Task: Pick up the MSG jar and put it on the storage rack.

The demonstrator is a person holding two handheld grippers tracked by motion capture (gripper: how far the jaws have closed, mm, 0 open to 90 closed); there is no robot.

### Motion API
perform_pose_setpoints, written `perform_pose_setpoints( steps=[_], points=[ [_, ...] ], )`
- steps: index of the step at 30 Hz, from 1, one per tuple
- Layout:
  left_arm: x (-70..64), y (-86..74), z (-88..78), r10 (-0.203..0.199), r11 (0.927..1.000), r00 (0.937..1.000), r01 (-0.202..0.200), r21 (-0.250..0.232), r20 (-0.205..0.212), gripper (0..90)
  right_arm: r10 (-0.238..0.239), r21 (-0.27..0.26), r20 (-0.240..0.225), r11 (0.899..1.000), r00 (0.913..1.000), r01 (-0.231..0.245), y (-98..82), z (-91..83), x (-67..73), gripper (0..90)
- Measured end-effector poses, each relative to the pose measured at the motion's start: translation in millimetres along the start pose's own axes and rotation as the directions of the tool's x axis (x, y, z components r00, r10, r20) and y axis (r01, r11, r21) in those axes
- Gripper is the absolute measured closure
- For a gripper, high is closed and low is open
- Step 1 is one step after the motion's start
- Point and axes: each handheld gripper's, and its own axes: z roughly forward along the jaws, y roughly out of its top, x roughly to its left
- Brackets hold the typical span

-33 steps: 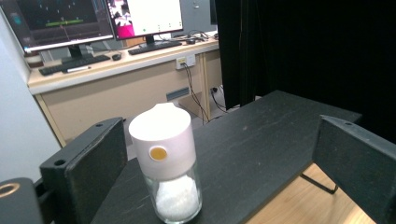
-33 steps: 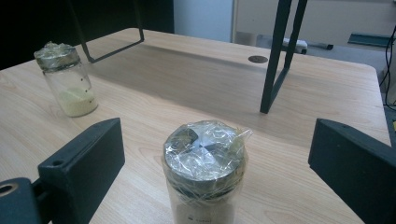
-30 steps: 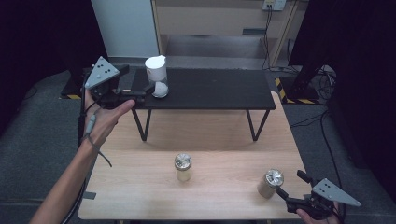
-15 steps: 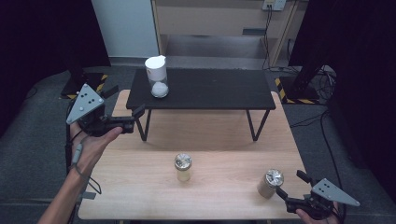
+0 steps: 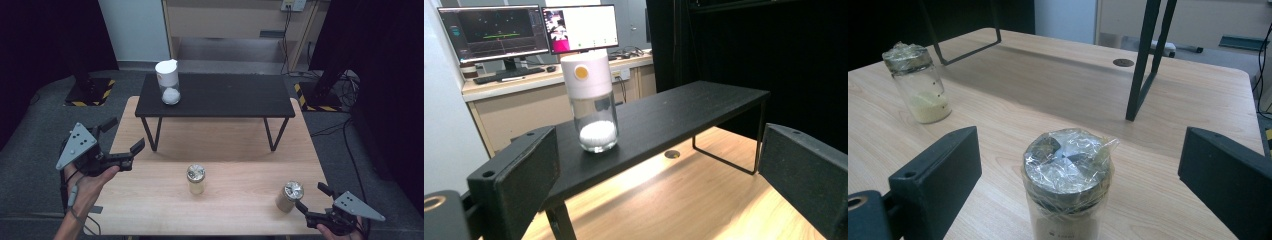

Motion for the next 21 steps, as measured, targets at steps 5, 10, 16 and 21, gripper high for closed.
perform_pose_setpoints(
  steps=[5,10,16,21],
  points=[
    [-3.2,-14.9,-9.2,-0.013,0.9999,0.9999,0.013,-0.004,0.003,2.3,-0.001,0.001,0.0,1.0,1.0,0.001,0.2,0.1,0.1,4.3],
    [-4.7,-28.8,-15.1,-0.035,0.9994,0.9994,0.035,0.003,-0.003,2.2,-0.001,0.002,0.001,1.0,1.0,0.001,0.3,-0.1,0.4,4.3],
    [-7.7,-45.9,-20.9,-0.037,0.9992,0.9993,0.037,0.015,0.001,2.2,-0.005,0.002,-0.002,1.0,1.0,0.005,0.3,0.2,0.1,4.3],
    [-9.2,-59.8,-25.5,-0.045,0.9987,0.999,0.045,0.024,0.006,2.2,-0.004,0.002,-0.001,1.0,1.0,0.004,0.3,0.4,0.3,4.3]
  ],
)
